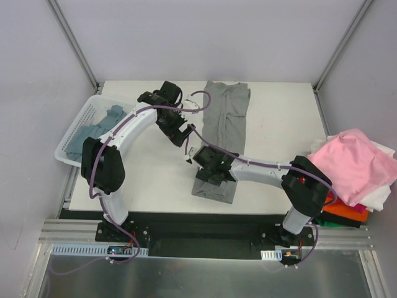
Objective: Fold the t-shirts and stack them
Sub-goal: Rotate the tshirt 90 degrees, then grab the bottom of the folded rectangular tshirt with right arm
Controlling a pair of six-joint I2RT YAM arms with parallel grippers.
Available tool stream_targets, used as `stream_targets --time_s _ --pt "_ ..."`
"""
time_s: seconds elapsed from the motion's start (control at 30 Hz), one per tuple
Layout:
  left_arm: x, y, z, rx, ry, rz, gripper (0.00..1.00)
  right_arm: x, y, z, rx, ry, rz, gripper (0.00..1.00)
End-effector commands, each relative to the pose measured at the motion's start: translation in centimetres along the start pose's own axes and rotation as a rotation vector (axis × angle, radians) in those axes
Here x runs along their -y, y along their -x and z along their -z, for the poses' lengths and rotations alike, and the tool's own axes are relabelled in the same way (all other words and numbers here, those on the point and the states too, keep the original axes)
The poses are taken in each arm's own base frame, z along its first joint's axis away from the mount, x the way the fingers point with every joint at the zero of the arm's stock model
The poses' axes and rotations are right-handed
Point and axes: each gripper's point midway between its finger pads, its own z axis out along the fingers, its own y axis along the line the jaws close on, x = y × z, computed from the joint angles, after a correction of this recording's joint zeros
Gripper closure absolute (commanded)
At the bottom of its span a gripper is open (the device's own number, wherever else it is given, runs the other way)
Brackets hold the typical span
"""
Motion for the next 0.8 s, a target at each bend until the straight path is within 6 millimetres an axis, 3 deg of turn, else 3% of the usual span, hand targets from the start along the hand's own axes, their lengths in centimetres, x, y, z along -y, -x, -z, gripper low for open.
stream_targets --time_s 0.0,0.07,0.2,0.57,0.77 --pt "-10.7 7.1 2.0 0.327 0.365 0.165 0.01 -7.9 0.9 5.0 0.100 0.158 0.437 0.04" --pt "-11.0 6.5 1.5 0.318 0.374 0.161 0.00 -8.6 1.1 6.2 0.116 0.145 0.469 0.04" --pt "-11.1 5.7 0.7 0.301 0.375 0.149 0.01 -8.2 1.4 8.5 0.163 0.137 0.479 0.04" --pt "-13.0 5.0 -0.2 0.289 0.437 0.141 0.01 -7.8 1.5 12.0 0.240 0.151 0.520 0.04" --pt "-14.0 4.7 -0.5 0.275 0.468 0.133 0.01 -9.9 2.6 15.0 0.303 0.287 0.509 0.04"
